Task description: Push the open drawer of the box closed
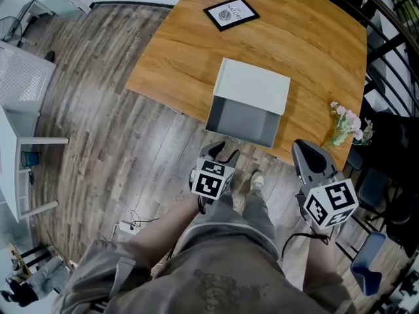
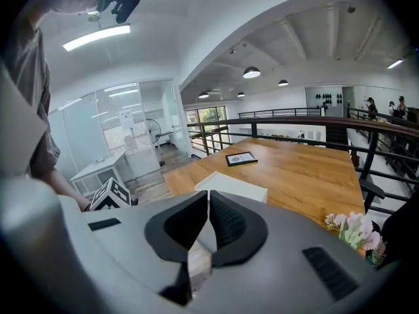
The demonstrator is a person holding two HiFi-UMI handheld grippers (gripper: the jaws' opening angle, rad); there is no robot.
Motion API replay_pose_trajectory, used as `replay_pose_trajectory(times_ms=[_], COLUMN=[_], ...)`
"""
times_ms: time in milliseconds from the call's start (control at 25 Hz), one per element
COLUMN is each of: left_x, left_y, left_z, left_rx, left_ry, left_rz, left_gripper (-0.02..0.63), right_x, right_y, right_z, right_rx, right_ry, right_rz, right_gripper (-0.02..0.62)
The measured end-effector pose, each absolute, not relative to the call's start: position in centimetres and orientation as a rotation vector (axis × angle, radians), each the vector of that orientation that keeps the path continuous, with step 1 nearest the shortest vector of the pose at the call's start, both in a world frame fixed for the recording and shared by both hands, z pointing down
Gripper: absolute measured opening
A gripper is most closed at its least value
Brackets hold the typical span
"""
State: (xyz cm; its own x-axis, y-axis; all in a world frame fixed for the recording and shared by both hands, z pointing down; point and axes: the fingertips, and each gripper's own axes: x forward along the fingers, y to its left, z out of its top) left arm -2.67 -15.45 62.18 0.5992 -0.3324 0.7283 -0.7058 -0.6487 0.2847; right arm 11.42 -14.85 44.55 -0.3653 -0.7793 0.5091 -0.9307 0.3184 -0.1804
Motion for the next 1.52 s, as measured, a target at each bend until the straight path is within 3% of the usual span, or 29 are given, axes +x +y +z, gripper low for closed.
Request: replay_pose_trajectory(times_ms=[440,600,760,1280,1520], left_x=[-1.0,-0.6,-0.9,-0.7,0.0], left_y=[-16.2,-16.9,-17.3,-16.8,-16.4], left_z=[65.3,66.5,67.2,68.6,68.6], left_rx=[2.167,2.116,2.067,1.981,1.971], left_ry=[-0.87,-0.92,-0.991,-1.034,-1.064], left_rz=[0.982,0.991,1.003,1.088,1.107], left_gripper=[0.201,0.184,0.127,0.12,0.077], right_x=[14.5,15.4,16.2,17.9,18.2], right_y=[-18.6,-19.6,-20.4,-22.1,-22.2], right_z=[45.7,46.4,47.1,48.3,48.7], right_rx=[1.425,1.365,1.285,1.18,1.16], right_ry=[-2.334,-2.352,-2.379,-2.386,-2.382], right_rz=[0.653,0.66,0.652,0.674,0.69], right_gripper=[0.035,0.035,0.035,0.035,0.035])
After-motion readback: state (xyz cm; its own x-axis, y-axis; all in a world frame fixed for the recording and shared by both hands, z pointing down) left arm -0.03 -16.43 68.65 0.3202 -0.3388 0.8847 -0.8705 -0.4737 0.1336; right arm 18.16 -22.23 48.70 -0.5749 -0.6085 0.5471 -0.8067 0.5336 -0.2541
